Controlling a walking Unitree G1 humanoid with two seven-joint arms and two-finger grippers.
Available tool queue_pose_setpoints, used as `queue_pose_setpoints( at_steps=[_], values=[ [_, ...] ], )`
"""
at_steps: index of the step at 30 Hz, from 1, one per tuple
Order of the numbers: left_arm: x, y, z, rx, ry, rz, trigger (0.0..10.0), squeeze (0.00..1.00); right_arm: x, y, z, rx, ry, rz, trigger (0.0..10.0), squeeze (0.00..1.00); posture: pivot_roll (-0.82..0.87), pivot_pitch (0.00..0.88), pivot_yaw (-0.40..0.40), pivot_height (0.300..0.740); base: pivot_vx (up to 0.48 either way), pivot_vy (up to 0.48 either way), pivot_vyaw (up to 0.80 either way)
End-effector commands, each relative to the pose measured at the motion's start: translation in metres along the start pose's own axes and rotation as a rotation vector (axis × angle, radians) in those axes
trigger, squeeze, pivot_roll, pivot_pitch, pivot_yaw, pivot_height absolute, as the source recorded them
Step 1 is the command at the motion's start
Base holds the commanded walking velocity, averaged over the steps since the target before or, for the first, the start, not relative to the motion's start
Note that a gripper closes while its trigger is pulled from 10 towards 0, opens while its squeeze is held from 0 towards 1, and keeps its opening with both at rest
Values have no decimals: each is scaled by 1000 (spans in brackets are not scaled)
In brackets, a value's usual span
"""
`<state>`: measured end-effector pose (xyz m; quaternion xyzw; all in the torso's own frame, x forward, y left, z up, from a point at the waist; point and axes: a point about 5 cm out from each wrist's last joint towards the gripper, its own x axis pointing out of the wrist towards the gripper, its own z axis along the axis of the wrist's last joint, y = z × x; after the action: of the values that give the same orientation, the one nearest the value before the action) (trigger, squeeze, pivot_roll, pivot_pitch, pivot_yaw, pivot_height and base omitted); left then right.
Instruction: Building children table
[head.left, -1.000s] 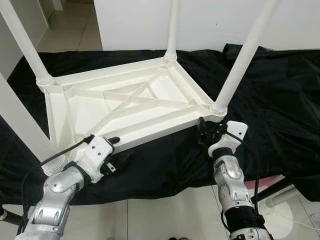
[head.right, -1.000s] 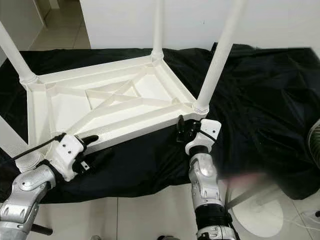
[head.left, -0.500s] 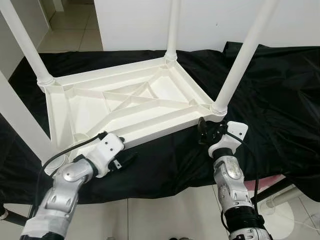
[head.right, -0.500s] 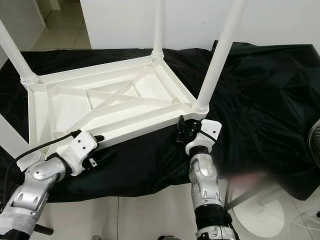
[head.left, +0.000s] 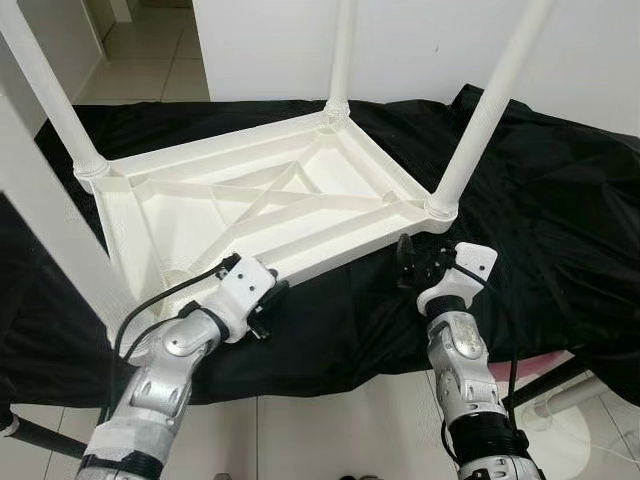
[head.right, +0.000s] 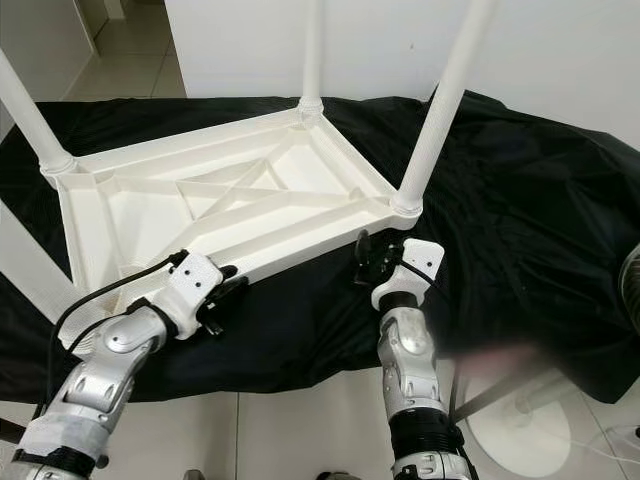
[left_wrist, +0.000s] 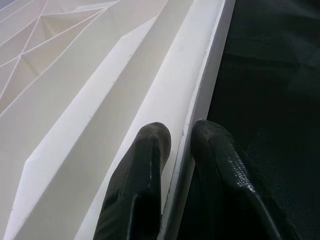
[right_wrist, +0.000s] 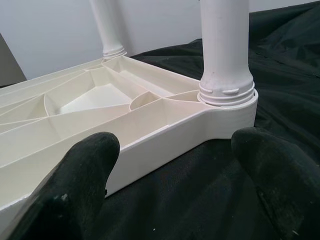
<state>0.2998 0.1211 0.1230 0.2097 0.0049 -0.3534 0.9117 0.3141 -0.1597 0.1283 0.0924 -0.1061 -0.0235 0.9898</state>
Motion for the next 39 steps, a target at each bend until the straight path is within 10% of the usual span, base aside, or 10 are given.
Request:
queue_pose_setpoints(
  at_steps=[1,2,4,5,8,9,10,17,18,39],
  values=[
    [6,-7,-2,20,16,-12,1176,0,-3,-3,-4,-3,12,-16,10000,0,-29,86,-6,740,0,0,0],
    [16,-13,4,39,2,-24,5882,0,-3,-3,-4,-3,13,-17,10000,0,-35,85,-5,740,0,0,0],
    [18,-15,5,46,1,-27,5882,0,-3,-3,-4,-4,13,-18,10000,0,-35,85,-5,740,0,0,0],
    [21,-17,5,60,3,-32,10000,0,-2,-4,-4,-4,12,-19,10000,0,-41,84,-2,740,0,0,0],
    [22,-19,5,31,1,-53,10000,0,-3,-5,-3,-5,8,-25,10000,0,-43,83,1,740,0,0,0],
    [21,-19,4,-15,-3,-61,10000,725,-3,-6,-3,-6,8,-28,10000,0,-42,83,3,740,0,0,0],
    [19,-18,3,-51,-11,-67,10000,1000,-3,-6,-3,-6,8,-31,10000,0,-42,83,4,740,0,0,0],
    [5,-12,4,-66,-61,-41,10000,1000,-4,-5,-4,-3,11,-32,10000,0,-40,84,4,740,0,0,0],
    [-4,-7,6,-108,-93,-17,10000,0,-4,-4,-5,-2,12,-30,10000,0,-28,85,3,740,0,0,0],
    [-115,-10,-2,-217,-32,-310,10000,0,10,14,-9,6,39,67,10000,0,56,75,-64,740,0,0,0]
  ],
)
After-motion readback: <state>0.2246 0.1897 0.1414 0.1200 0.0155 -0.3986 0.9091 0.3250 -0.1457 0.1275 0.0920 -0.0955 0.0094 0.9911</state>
